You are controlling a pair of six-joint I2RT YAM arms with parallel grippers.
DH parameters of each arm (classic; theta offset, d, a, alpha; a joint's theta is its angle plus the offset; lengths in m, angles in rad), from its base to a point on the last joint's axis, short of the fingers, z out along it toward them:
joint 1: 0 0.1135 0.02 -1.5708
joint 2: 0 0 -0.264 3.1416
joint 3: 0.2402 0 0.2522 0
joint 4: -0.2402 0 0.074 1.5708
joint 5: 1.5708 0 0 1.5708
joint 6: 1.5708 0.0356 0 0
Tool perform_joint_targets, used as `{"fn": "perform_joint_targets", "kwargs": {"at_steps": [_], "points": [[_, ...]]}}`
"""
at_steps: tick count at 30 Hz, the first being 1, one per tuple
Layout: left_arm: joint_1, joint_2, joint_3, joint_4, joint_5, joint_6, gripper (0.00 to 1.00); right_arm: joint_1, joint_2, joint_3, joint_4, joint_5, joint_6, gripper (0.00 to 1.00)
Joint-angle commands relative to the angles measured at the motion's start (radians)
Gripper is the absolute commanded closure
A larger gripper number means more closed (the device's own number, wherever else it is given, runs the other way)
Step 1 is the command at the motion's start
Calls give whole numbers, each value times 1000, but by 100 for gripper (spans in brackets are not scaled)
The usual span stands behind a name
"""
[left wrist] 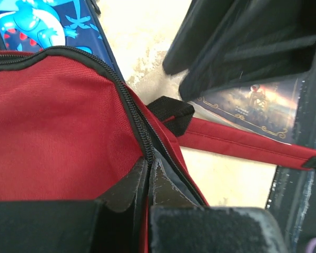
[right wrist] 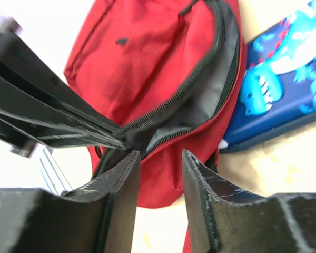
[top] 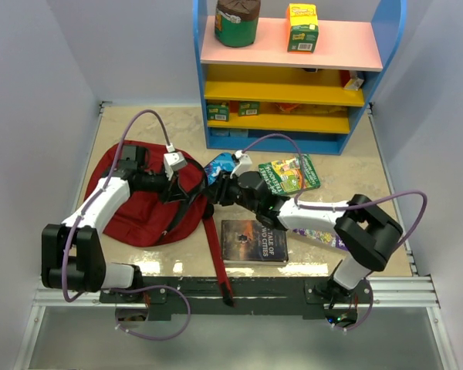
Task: Pack the student bag
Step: Adjust the student bag at the center of the board.
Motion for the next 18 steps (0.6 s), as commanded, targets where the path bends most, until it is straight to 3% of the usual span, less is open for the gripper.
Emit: {"fn": "perform_joint_targets", "kwargs": {"at_steps": [1,12,18], "points": [[17,-17,57,-77,82,-8,100,45,39,11,72,-24,19,56],[30,-103,90,-112,30,57,100,126,158,138,31,-14,15,51],[35,-86,118,-164,26,55,100,143,192,169,-77,43,13,60]]}}
